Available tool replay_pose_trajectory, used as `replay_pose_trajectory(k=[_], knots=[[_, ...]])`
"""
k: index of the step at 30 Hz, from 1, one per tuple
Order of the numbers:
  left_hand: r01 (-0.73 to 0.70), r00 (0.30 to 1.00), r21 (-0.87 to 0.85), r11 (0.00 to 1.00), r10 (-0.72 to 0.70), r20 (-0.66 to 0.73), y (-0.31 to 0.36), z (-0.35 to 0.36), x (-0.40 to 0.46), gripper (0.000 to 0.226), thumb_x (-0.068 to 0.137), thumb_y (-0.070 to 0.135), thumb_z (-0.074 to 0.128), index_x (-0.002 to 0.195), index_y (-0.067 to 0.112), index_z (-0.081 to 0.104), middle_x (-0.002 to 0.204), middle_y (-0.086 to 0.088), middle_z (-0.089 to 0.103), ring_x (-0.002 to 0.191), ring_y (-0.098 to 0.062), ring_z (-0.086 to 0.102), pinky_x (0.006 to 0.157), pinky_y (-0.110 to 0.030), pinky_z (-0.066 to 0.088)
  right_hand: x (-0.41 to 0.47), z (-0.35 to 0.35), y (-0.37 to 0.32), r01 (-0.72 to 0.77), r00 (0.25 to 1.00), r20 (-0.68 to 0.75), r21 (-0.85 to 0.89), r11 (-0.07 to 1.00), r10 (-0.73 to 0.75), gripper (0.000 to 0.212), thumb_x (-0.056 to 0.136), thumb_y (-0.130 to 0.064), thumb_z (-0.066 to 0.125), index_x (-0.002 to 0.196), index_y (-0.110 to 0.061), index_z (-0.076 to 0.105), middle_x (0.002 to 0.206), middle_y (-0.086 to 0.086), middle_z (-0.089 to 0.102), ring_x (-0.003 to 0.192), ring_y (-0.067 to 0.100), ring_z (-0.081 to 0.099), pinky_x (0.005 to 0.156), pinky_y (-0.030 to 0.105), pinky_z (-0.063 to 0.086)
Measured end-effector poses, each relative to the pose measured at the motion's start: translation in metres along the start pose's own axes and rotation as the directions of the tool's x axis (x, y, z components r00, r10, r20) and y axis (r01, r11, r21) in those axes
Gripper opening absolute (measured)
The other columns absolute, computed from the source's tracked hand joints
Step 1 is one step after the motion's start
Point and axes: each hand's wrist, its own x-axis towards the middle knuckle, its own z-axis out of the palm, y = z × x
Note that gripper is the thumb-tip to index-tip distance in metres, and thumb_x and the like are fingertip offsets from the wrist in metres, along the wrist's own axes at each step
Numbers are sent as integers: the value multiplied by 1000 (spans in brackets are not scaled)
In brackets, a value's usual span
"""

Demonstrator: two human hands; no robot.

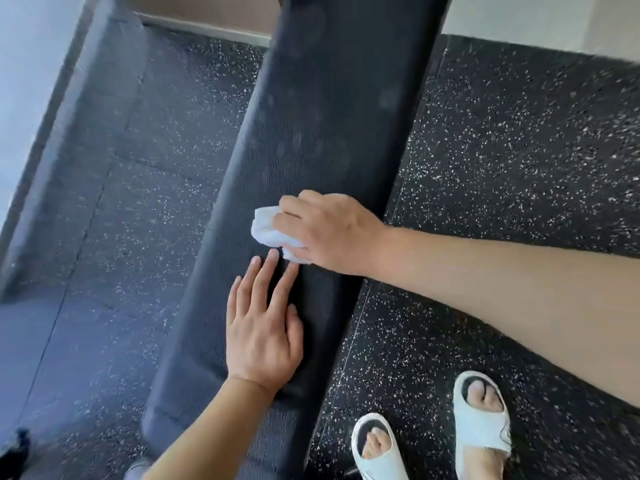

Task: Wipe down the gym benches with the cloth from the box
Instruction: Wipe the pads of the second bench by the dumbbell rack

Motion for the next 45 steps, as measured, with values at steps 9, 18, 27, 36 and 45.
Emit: replay_pose_trajectory(k=[9, 18, 27, 36, 45], knots=[[6, 1000, -19, 1000, -6, 6, -1, -1, 1, 69, 93, 27, 47, 161, 31, 39, 172, 2, 26, 160, -24, 21, 130, -47, 16, 126, -43, 153, -568, 815, -161, -40, 822, 556, 32, 94, -35, 58, 121, -17, 56, 120, 9, 55, 108, 35, 57, 73, 45, 45], [-2, 1000, -2, 1000, 3, 15, 1, -4, 2, 66, 94, 27, 46, 160, 27, 43, 171, -2, 30, 159, -29, 26, 128, -53, 22, 52, 2, 2, 43, 999, -30, 9, 999, -43, 35, 83, -40, 76, 108, -18, 70, 101, 3, 65, 85, 25, 64, 60, 36, 46], [5, 999, -22, 1000, -4, 44, 6, -6, 1, 64, 94, 28, 46, 159, 26, 44, 171, -3, 31, 157, -30, 29, 126, -54, 26, 58, -31, 106, -477, 876, -103, -45, 878, 471, 35, 98, -38, 54, 129, -20, 54, 113, 8, 52, 101, 33, 55, 68, 41, 42], [183, 962, -104, 978, -156, 226, 24, -43, -14, 68, 92, 22, 44, 160, 29, 40, 168, 2, 35, 156, -30, 29, 124, -54, 29, 14, -3, -57, -355, 931, 93, 4, 935, 353, 30, 99, -42, 54, 119, -20, 55, 111, -1, 51, 100, 24, 52, 72, 39, 44], [569, 818, -360, 740, -557, 148, 26, -160, -86, 41, 98, 18, 63, 139, 18, 64, 147, 1, 59, 130, -28, 53, 114, -40, 40, -14, -109, -101, -560, 828, 185, 235, 794, 529, 25, 93, -46, 57, 105, -24, 58, 103, -8, 49, 97, 20, 55, 75, 38, 47]])
